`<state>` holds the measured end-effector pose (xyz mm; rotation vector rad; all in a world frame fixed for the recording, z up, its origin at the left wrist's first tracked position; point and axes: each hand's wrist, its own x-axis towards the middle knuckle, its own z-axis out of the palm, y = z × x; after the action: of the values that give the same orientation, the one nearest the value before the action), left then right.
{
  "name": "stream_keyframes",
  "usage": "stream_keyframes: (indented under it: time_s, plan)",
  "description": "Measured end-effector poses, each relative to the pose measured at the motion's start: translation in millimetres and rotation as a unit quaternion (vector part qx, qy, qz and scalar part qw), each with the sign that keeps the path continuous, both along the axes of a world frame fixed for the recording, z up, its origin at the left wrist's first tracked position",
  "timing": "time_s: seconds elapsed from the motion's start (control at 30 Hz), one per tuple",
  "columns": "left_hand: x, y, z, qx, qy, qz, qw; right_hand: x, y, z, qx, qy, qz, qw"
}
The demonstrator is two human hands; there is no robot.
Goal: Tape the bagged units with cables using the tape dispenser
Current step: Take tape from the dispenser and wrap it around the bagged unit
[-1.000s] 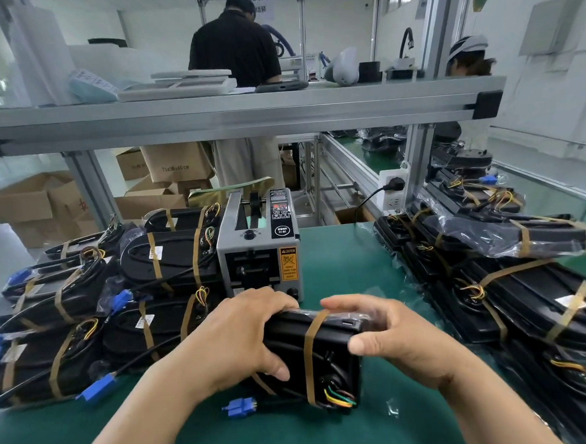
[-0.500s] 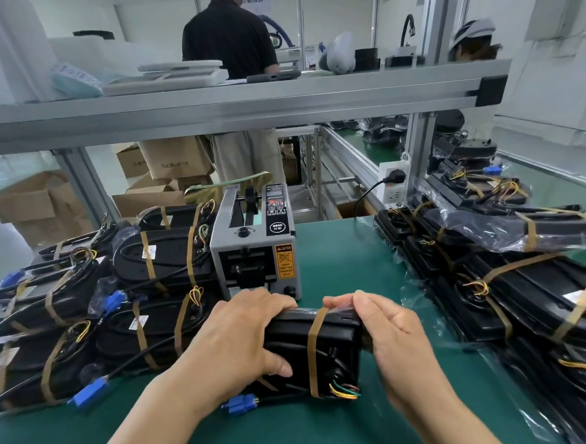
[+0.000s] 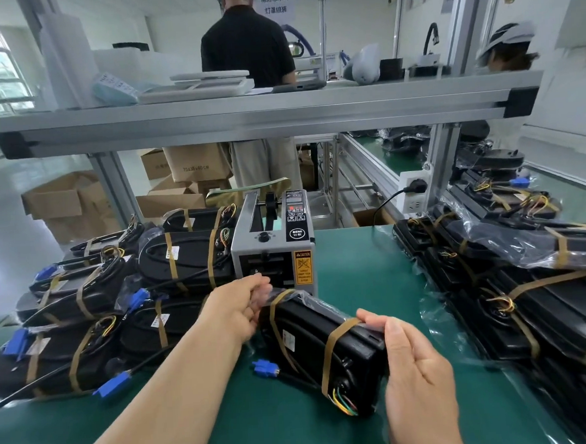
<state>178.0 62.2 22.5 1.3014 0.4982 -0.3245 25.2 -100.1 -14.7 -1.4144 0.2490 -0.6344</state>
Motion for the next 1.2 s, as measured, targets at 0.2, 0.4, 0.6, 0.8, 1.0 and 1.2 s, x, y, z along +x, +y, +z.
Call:
stream_keyframes:
  time_s: [0.2, 0.4, 0.6, 0.8, 1.0, 1.2]
  plan:
    - [13, -14, 2, -0.045, 0.024, 0.043, 0.998, -4, 2, 0, 0.019, 0.003, -0.027, 0.999]
    - [25, -25, 1, -0.145, 0.042, 0.146, 0.978, -9, 3, 6, 0.010, 0.017, -0.018, 1.000]
    - [-18, -21, 4, -0.011, -0.149, 0.124, 0.981, -11, 2, 10, 0.025, 0.020, 0.007, 0.999]
    - [-104, -18, 30, 0.138, -0.325, -0.215, 0.911, -9, 9, 7, 0.083, 0.006, 0.045, 0.996]
    - [-124, -31, 29, 0.198, -0.298, -0.256, 0.898, -9, 12, 1, 0.097, 0.001, 0.067, 0.993]
    - [-127, -36, 28, 0.179, -0.272, -0.233, 0.916, -8, 13, -5, 0.067, -0.004, 0.065, 0.996]
